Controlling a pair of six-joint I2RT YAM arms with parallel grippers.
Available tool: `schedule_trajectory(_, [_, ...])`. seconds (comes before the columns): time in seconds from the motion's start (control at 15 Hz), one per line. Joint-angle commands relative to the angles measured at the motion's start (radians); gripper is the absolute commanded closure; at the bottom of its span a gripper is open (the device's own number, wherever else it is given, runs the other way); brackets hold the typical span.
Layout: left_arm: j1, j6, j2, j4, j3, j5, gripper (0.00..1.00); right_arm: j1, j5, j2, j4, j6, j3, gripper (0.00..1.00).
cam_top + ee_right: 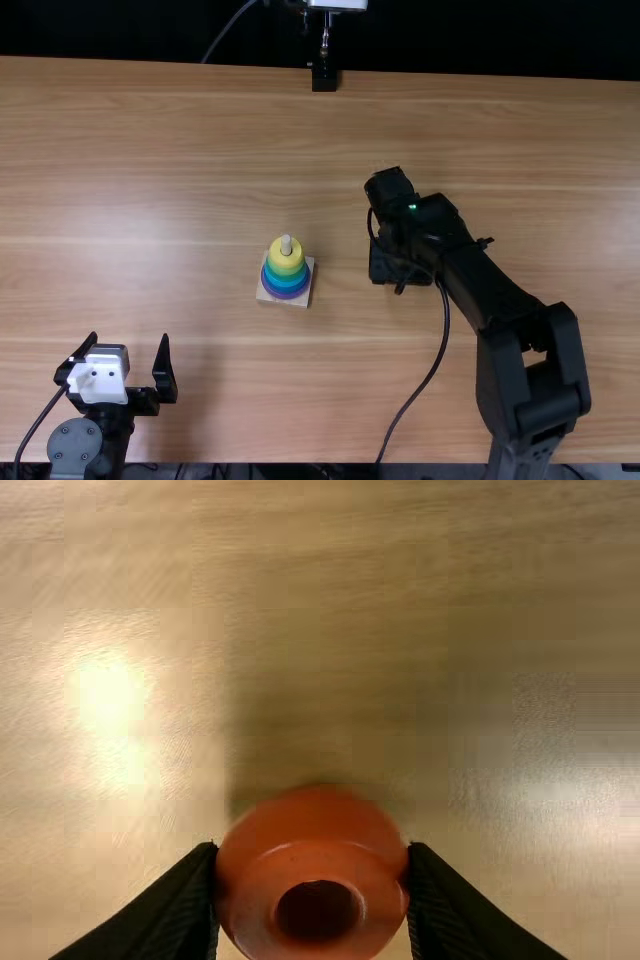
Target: Build the Hanoi tower: stack the rings onto the peg from bottom to top in this color order: purple, dark blue, light blue, dark green, light green, yellow, orange.
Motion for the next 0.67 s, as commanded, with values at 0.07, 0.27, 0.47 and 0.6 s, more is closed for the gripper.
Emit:
schedule_trajectory(0.07, [0.008,0.012,-0.012,-0.086,-0.101,-0.004,0.0,0.065,0.001,-0.041,-0.164,-0.013,0.152,0.97])
schedule_trajectory(0.27, [0.008,0.012,-0.012,-0.086,-0.101,-0.004,0.0,0.122,-0.007,-0.036,-0.445,-0.083,0.389,0.97])
schedule_trajectory(0.47, [0.01,0.012,-0.012,-0.084,-0.101,-0.004,0.0,0.173,-0.007,-0.028,-0.499,-0.08,0.584,0.96])
schedule_trajectory(0.6, [0.008,0.012,-0.012,-0.086,-0.101,-0.004,0.0,0.205,-0.007,-0.015,-0.513,-0.076,0.688,0.97])
